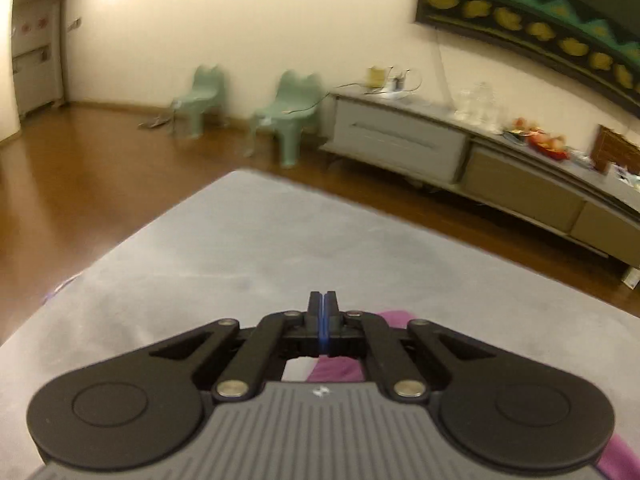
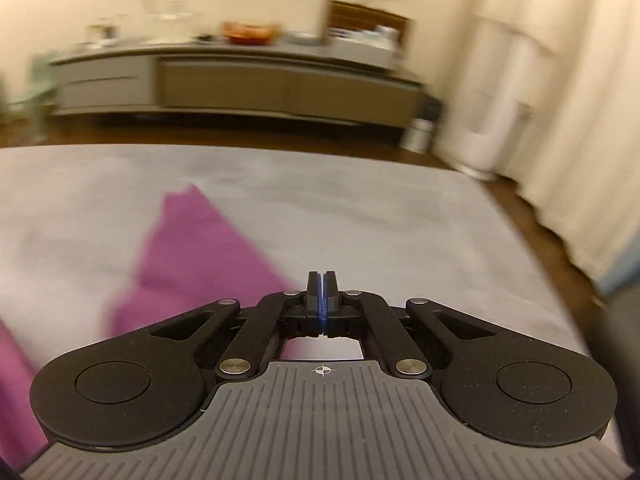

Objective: Fold clothes

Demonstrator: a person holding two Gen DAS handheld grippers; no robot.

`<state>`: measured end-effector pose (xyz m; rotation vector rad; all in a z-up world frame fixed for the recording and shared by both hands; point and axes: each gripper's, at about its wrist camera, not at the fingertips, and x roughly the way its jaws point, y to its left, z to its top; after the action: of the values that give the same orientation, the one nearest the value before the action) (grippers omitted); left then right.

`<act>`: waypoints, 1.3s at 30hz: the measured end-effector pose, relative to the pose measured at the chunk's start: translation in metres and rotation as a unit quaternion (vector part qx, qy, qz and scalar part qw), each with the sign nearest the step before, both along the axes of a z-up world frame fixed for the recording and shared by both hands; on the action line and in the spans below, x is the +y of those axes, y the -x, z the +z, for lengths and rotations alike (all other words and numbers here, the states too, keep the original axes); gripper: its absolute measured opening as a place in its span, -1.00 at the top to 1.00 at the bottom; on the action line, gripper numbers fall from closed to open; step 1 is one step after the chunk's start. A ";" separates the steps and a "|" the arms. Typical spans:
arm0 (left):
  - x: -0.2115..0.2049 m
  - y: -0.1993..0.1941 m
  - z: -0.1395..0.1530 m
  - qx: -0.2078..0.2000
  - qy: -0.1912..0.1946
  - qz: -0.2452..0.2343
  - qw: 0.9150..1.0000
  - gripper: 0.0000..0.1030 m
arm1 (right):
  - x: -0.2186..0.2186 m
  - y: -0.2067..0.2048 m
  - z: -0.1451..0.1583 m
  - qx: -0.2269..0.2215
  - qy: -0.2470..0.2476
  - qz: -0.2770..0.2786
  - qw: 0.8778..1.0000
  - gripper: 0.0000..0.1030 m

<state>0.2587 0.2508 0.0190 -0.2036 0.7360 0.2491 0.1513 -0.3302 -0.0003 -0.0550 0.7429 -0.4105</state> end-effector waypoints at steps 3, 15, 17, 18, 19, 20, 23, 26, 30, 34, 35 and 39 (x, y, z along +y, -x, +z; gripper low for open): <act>0.001 0.003 -0.022 0.037 -0.009 -0.027 0.999 0.99 | 0.007 0.002 -0.011 0.020 -0.026 0.019 0.999 0.79; -0.079 -0.025 -0.045 0.024 -0.061 -0.164 0.984 0.00 | 0.085 -0.108 -0.021 0.037 -0.029 0.099 0.994 -0.80; -0.088 -0.032 -0.060 0.032 -0.046 -0.182 0.982 0.00 | 0.083 -0.123 -0.033 0.052 -0.032 0.093 0.994 -0.22; -0.090 -0.038 -0.070 0.046 -0.043 -0.185 0.981 0.01 | 0.079 -0.125 -0.035 0.052 -0.043 0.090 0.994 0.12; -0.092 -0.042 -0.077 0.056 -0.045 -0.185 0.980 0.03 | 0.074 -0.124 -0.036 0.050 -0.055 0.087 0.993 0.27; -0.091 -0.044 -0.082 0.065 -0.047 -0.180 0.980 0.02 | 0.071 -0.121 -0.036 0.048 -0.059 0.083 0.994 0.48; -0.085 -0.045 -0.090 0.075 -0.033 -0.164 0.983 0.02 | 0.067 -0.109 -0.035 0.039 -0.046 0.076 0.995 0.83; -0.078 -0.044 -0.089 0.083 -0.032 -0.151 0.984 0.02 | 0.062 -0.093 -0.028 0.018 -0.029 0.069 0.997 0.86; -0.074 -0.045 -0.087 0.086 -0.032 -0.145 0.985 0.02 | 0.054 -0.071 -0.015 -0.005 -0.014 0.065 0.998 0.87; -0.074 -0.048 -0.083 0.088 -0.039 -0.129 0.987 0.05 | 0.044 -0.052 -0.002 -0.018 -0.004 0.063 0.998 0.87; -0.073 -0.051 -0.084 0.088 -0.039 -0.120 0.988 0.08 | 0.042 -0.049 0.000 -0.020 -0.005 0.062 0.998 0.87; -0.051 -0.056 -0.082 0.088 -0.030 -0.067 0.993 0.37 | 0.028 -0.037 0.010 -0.041 -0.010 0.045 0.998 0.88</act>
<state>0.3144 0.1996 -0.0633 -0.0747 0.9113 0.1620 0.1887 -0.3026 0.0097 -0.0525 0.6600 -0.3169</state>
